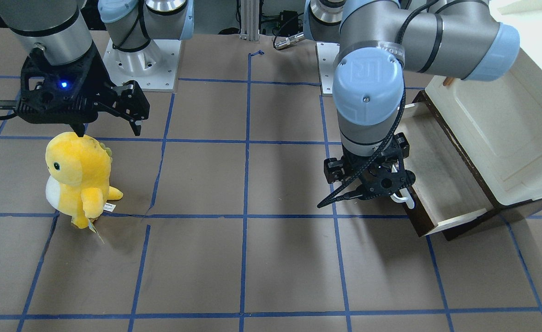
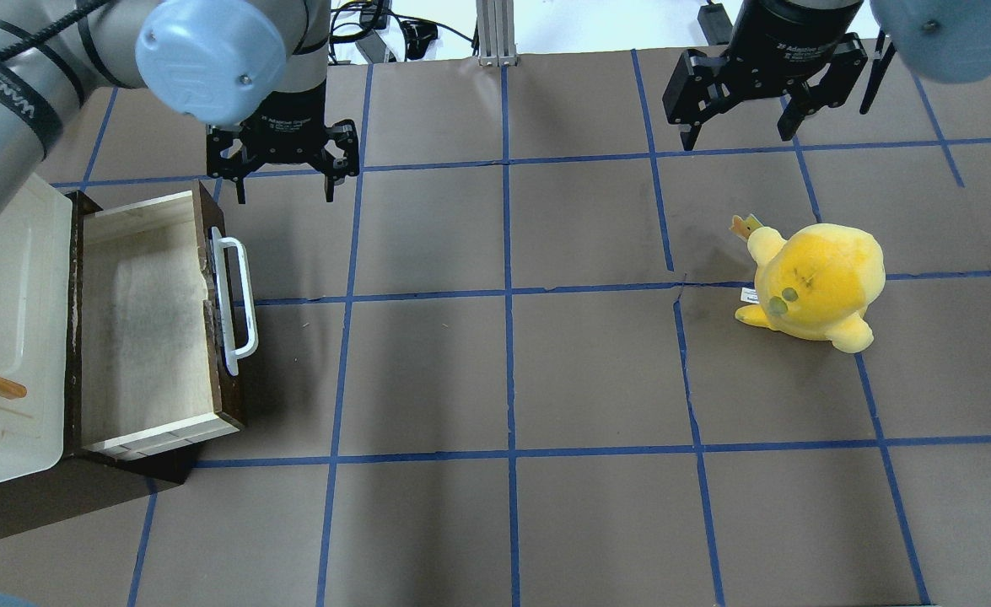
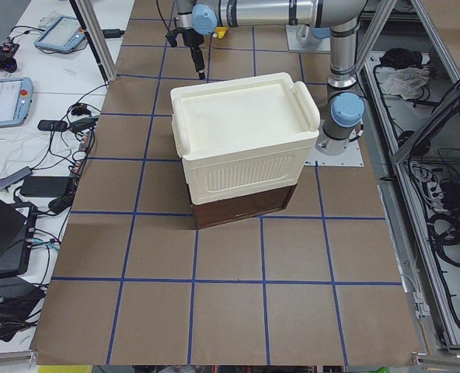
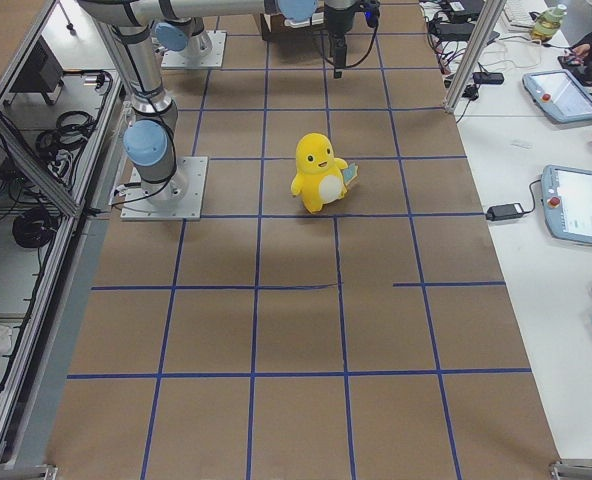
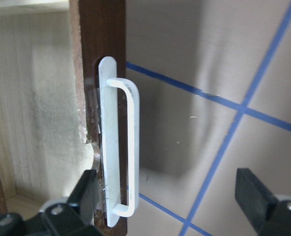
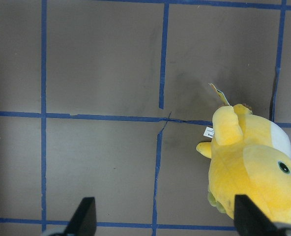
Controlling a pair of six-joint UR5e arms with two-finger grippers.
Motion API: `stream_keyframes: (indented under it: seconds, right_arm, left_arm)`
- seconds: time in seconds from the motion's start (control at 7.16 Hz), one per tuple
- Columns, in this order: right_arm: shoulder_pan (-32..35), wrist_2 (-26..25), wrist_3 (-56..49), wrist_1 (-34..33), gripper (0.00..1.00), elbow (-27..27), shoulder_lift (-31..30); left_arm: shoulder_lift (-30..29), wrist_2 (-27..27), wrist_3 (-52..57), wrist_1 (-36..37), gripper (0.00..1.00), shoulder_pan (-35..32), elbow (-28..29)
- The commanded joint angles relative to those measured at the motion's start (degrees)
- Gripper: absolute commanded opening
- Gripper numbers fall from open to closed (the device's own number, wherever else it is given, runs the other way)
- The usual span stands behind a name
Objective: Pull drawer sideways
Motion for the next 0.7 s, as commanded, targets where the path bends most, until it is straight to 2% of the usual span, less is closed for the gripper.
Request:
stream_keyframes:
  seconds: [0.0,0.14,0.28,0.56]
  right_arm:
    - [0.0,0.0,0.0,0.0,1.0,0.0,0.0]
    - [0.0,0.0,0.0,0.0,1.0,0.0,0.0]
    - [0.0,0.0,0.0,0.0,1.0,0.0,0.0]
    - [0.0,0.0,0.0,0.0,1.0,0.0,0.0]
  left_arm:
    - [1.6,-11.5,6.1,0.1,1.0,0.6,4.0]
    - [2.4,-12.0,8.0,-0.1,1.0,1.9,4.4]
    - [4.6,-14.7,13.3,-0.4,1.0,3.8,4.5]
    - [7.9,-15.5,13.9,-1.6,1.0,7.3,2.9]
